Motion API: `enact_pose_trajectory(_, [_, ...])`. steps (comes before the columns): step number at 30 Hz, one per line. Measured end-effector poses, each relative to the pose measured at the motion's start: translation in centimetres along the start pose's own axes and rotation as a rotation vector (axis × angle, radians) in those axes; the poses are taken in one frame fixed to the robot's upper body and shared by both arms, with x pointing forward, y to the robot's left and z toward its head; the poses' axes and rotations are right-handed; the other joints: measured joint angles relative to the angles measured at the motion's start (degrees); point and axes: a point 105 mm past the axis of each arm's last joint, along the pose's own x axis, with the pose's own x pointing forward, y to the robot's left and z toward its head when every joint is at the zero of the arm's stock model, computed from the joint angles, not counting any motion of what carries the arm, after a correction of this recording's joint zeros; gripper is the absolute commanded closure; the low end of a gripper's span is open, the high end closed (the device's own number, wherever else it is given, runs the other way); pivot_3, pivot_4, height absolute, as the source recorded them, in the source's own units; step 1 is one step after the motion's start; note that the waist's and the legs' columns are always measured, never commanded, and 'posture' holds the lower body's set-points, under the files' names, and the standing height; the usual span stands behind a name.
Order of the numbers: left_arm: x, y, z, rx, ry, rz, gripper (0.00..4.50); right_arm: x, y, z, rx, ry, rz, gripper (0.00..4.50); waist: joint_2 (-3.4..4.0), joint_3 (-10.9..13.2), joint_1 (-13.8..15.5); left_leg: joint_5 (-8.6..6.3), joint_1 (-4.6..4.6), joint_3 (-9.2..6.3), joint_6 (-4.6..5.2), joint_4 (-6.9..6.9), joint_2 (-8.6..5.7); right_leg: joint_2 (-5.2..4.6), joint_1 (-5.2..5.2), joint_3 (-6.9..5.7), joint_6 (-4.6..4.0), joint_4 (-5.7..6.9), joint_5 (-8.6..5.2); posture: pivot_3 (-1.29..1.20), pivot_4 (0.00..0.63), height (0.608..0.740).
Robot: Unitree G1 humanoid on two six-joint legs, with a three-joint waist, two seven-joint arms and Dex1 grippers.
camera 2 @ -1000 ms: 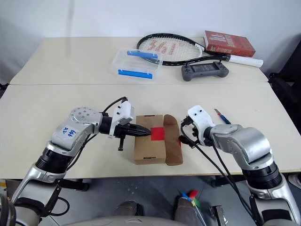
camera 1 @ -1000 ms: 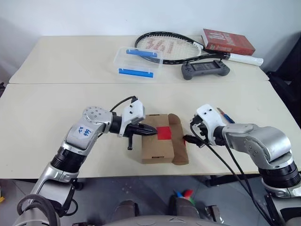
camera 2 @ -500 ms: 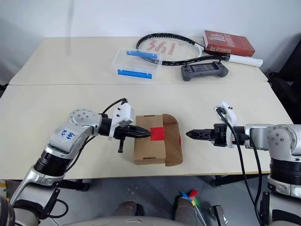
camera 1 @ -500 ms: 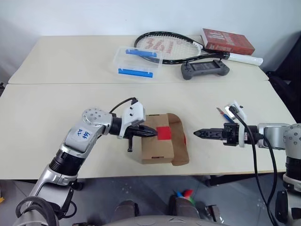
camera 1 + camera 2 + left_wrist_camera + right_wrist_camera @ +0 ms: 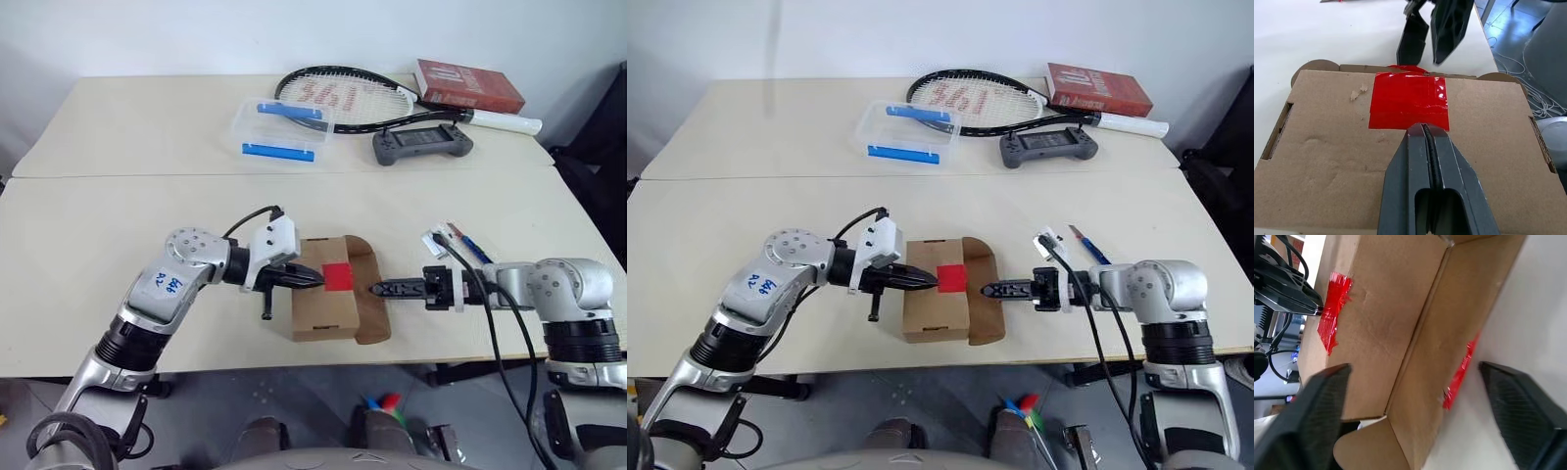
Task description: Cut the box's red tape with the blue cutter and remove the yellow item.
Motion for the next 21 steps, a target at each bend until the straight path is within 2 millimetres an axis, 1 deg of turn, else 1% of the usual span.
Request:
enact_pose_trajectory(1, [0.0, 0.0, 0.0, 0.0, 0.0, 0.0, 4.5, 0.3, 0.0, -0.1, 0.004, 0.007, 0.004, 1.51, 0.0, 0.0, -0.09, 0.0, 0.0, 0.0, 0.0, 0.0, 0.0, 0.0, 0.0, 0.0, 0.0, 0.0, 0.0, 0.0, 0.15, 0.74])
enact_pose_trajectory(4, [0.0, 0.0, 0.0, 0.0, 0.0, -0.001, 4.5, 0.8, -0.4, -0.2, 0.013, 0.022, -0.006, 2.57, 0.0, 0.0, -0.33, 0.0, -0.01, -0.01, 0.0, 0.0, 0.0, 0.0, 0.0, 0.0, 0.0, 0.0, 0.0, 0.0, 0.15, 0.74])
enact_pose_trajectory(6, [0.0, 0.0, 0.0, 0.0, 0.001, -0.002, 4.5, 0.9, -0.8, -0.2, 0.019, 0.026, -0.018, 2.57, 0.0, 0.0, -0.45, 0.0, 0.0, 0.0, 0.0, 0.0, 0.0, 0.0, 0.0, 0.0, 0.0, 0.0, 0.0, 0.0, 0.15, 0.74])
enact_pose_trajectory(14, [-0.1, 0.1, -0.1, -0.003, 0.003, 0.002, 4.5, 1.7, -0.5, 0.2, -0.019, 0.07, -0.021, 2.57, 0.02, -0.03, -0.73, 0.01, 0.06, 0.0, -0.02, 0.05, 0.0, 0.0, 0.05, 0.02, 0.0, 0.06, 0.0, 0.0, 0.15, 0.74])
enact_pose_trajectory(17, [-0.1, 0.1, -0.1, -0.001, 0.002, 0.0, 4.5, 1.8, -0.6, 0.2, -0.027, 0.085, -0.032, 3.2, 0.02, -0.04, -0.72, 0.01, 0.05, 0.0, -0.02, 0.05, 0.0, -0.01, 0.04, 0.02, 0.0, 0.07, 0.0, 0.0, 0.15, 0.74])
enact_pose_trajectory(19, [-0.2, 0.1, -0.2, 0.0, 0.001, -0.002, 4.5, 1.9, -0.9, 0.2, -0.027, 0.098, -0.053, 3.85, 0.02, -0.04, -0.73, 0.01, 0.06, 0.0, -0.02, 0.05, 0.0, 0.0, 0.04, 0.02, 0.0, 0.07, 0.0, 0.0, 0.15, 0.74])
enact_pose_trajectory(20, [-0.2, 0.1, -0.2, 0.001, 0.001, -0.003, 4.5, 2.0, -0.9, 0.2, -0.027, 0.101, -0.051, 3.85, 0.02, -0.04, -0.73, 0.01, 0.06, -0.01, -0.02, 0.04, 0.01, 0.0, 0.04, 0.01, 0.0, 0.07, 0.0, 0.0, 0.15, 0.74])
enact_pose_trajectory(21, [-0.2, 0.1, -0.2, 0.0, 0.001, -0.003, 4.5, 2.1, -0.9, 0.3, -0.025, 0.106, -0.05, 4.11, -0.04, -0.09, -0.74, 0.01, 0.08, -0.01, -0.02, 0.04, 0.01, 0.0, 0.04, 0.01, 0.0, 0.07, 0.0, 0.0, 0.15, 0.74])
